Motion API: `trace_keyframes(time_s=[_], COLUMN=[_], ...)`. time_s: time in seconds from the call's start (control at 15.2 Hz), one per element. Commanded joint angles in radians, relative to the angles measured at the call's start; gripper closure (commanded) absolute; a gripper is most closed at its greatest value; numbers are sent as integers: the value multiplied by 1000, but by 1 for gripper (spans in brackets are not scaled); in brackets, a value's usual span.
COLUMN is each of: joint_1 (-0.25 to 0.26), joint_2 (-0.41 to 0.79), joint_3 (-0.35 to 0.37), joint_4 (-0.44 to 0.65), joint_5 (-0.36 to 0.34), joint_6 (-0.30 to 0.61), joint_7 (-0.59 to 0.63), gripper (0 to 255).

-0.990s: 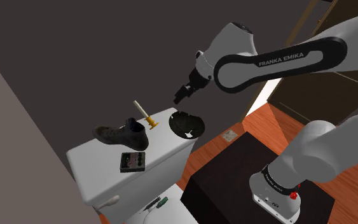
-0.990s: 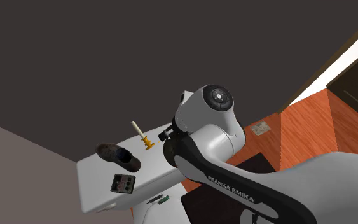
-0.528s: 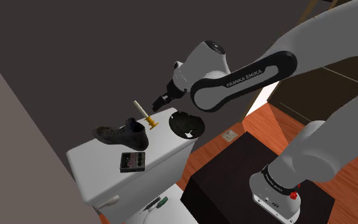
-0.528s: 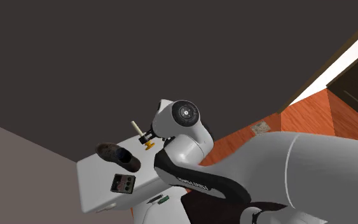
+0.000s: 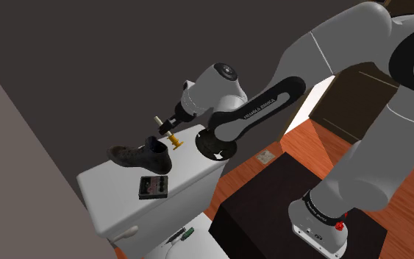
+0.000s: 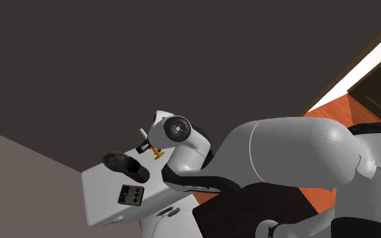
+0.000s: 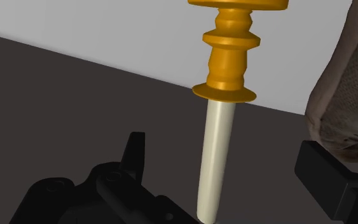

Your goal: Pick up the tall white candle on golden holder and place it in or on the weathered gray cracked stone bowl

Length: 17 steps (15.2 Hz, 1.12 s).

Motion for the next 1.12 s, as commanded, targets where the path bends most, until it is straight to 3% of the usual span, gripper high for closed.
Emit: trace_keyframes(time_s=[0.0, 0.2, 0.73, 0.79, 1.06], joint_1=[25, 57, 58, 58, 58], joint_2=[36, 78, 78, 78, 78], joint_3=[-30, -69, -69, -69, -69], joint_4=[20, 44, 43, 43, 43], joint_5=[-54, -100, -99, -99, -99], joint_6=[16, 34, 34, 34, 34], joint_7=[44, 82, 81, 81, 81], gripper=[0, 0, 0, 255, 255])
